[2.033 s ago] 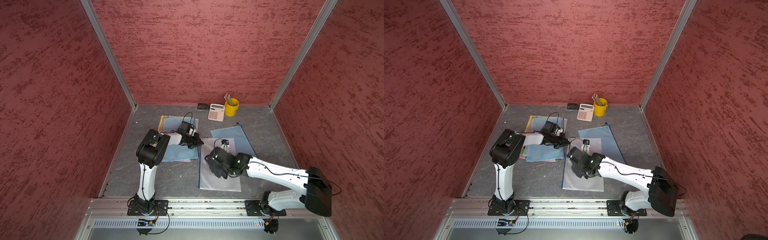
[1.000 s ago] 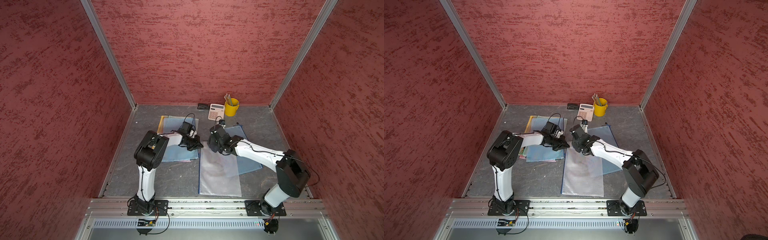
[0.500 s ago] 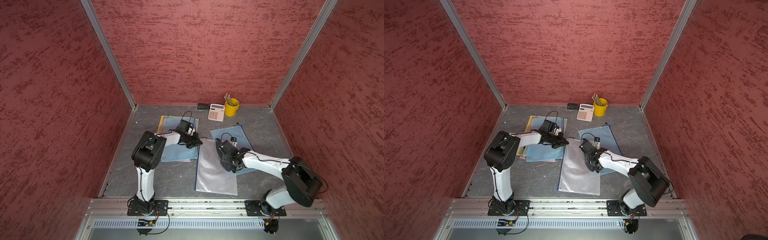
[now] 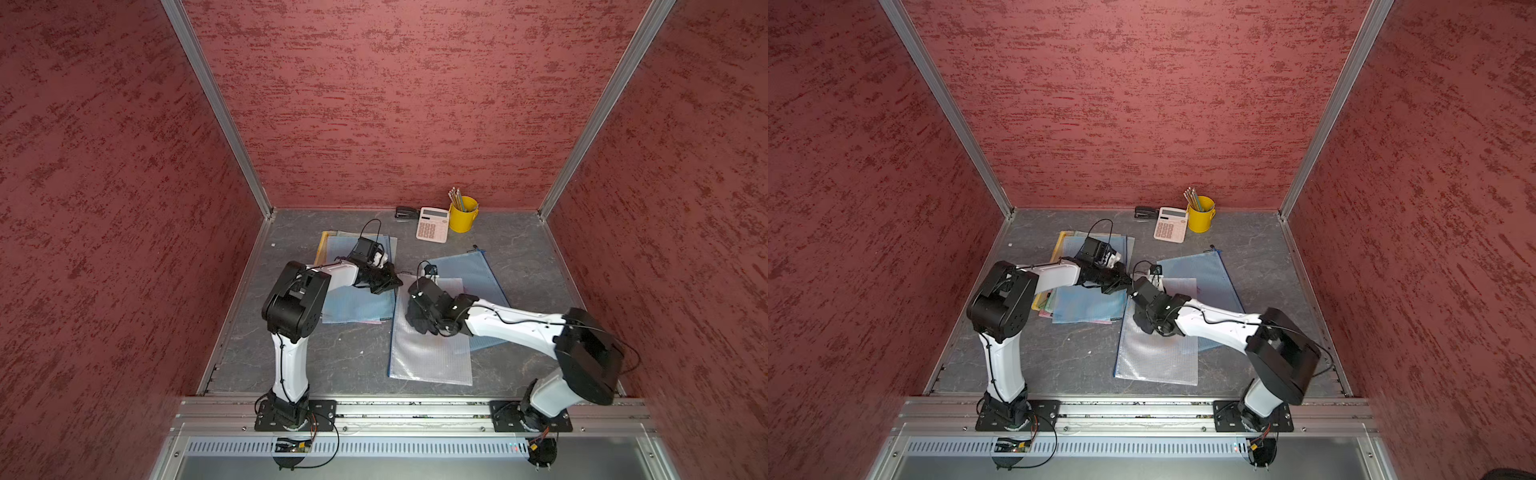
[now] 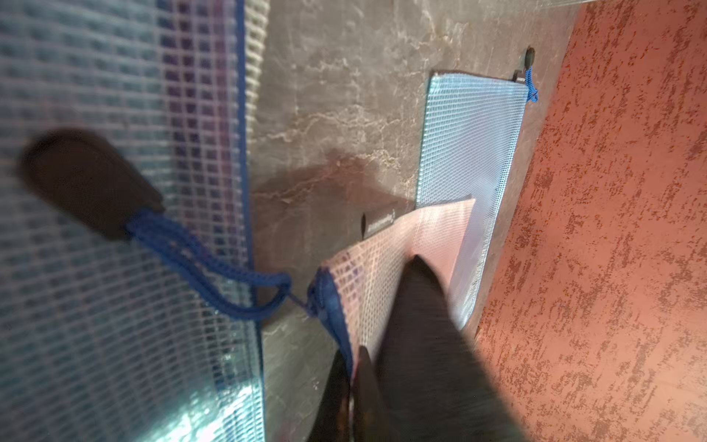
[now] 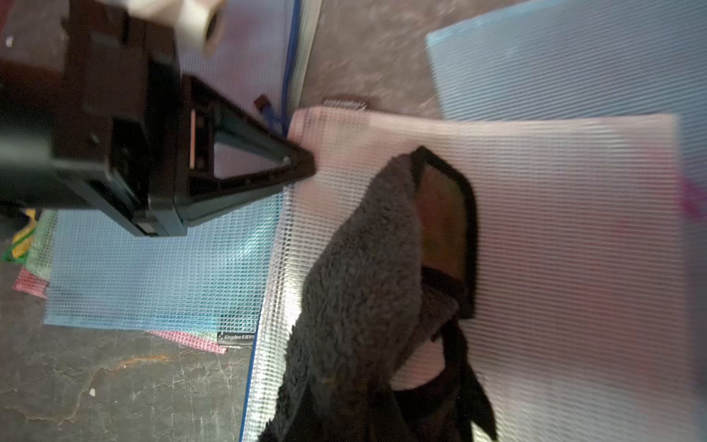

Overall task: Wipe the document bag
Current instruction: Wipe the dirt from the document bag.

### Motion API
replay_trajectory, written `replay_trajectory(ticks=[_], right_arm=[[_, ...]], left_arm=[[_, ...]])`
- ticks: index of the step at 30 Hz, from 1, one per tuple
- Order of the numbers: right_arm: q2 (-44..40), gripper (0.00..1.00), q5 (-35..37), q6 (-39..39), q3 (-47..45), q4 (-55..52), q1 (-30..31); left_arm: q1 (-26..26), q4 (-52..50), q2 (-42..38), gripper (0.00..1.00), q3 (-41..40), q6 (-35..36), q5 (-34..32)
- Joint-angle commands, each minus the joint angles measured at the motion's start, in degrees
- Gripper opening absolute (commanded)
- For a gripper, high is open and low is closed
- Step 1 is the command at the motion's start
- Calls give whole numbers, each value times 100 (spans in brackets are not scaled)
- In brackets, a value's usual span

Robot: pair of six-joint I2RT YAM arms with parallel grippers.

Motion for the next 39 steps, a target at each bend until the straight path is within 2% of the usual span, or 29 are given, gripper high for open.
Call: replay_trajectory(ticks=[1, 3, 6, 11, 14, 17, 20, 22, 26, 30, 32, 35, 39], right_arm=[[497, 0, -347, 183, -332, 692, -52], [561, 0, -283, 491, -622, 609, -96], [215, 0, -131, 1002, -1288, 529, -169], [-525, 0, -211, 1994, -2132, -451, -125], [-1351, 0, -263, 2778, -2456, -1328, 478], [-2052, 0, -158, 3272, -2298, -2531, 996], [-2341, 0, 611, 3039, -1443, -3608, 948], [-2201, 0, 1106, 2396, -774, -3624, 571], [-1107, 0, 1333, 777, 577, -2346, -229], [261, 0, 1361, -198, 1425, -1120, -479], [891, 0, 1431, -345, 1521, -724, -570], [1378, 0, 1339, -365, 1309, -342, -625], [1325, 0, 1300, 82, 583, -239, -660]], left_arm=[[-27, -52, 147, 0, 127, 157, 18], [-5, -86, 158, 0, 140, 217, 16], [33, -166, 185, 0, 162, 325, 48], [151, -190, 176, 0, 167, 361, 57], [266, -176, 176, 0, 166, 353, 34], [347, -218, 243, 0, 245, 383, 89], [315, -230, 294, 0, 307, 392, 140], [270, -221, 299, 0, 290, 385, 152], [168, -185, 317, 0, 208, 341, 146], [82, -97, 305, 0, 116, 253, 111], [53, -54, 284, 0, 85, 210, 84], [44, 13, 251, 0, 45, 111, 52], [66, 60, 211, 0, 12, 28, 21]])
